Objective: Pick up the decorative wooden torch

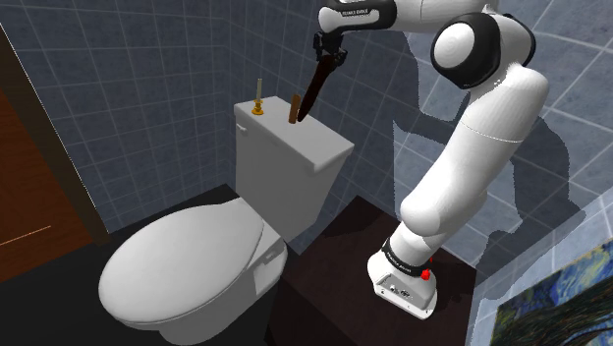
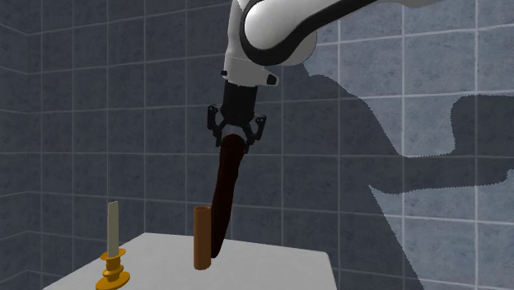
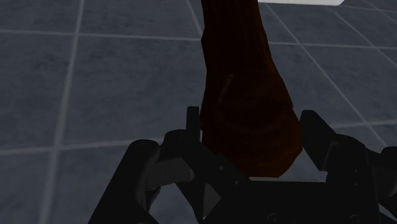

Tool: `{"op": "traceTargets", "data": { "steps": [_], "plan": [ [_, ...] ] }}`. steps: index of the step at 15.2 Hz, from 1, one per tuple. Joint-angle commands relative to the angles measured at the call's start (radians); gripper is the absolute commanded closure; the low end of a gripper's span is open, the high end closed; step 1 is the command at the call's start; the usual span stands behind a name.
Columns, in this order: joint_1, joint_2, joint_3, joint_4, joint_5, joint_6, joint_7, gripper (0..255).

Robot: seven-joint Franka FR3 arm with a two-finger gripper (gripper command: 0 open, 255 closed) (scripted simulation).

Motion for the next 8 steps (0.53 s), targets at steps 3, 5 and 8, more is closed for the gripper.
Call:
{"op": "traceTargets", "data": {
  "steps": [3, 5, 8],
  "plan": [
    [0.001, -0.001, 0.001, 0.023, 0.005, -0.026, -0.008, 255],
    [0.001, 0.0, 0.002, 0.05, 0.009, -0.051, -0.016, 255],
    [0.002, 0.003, 0.003, 0.093, 0.015, -0.091, -0.027, 255]
  ]
}}
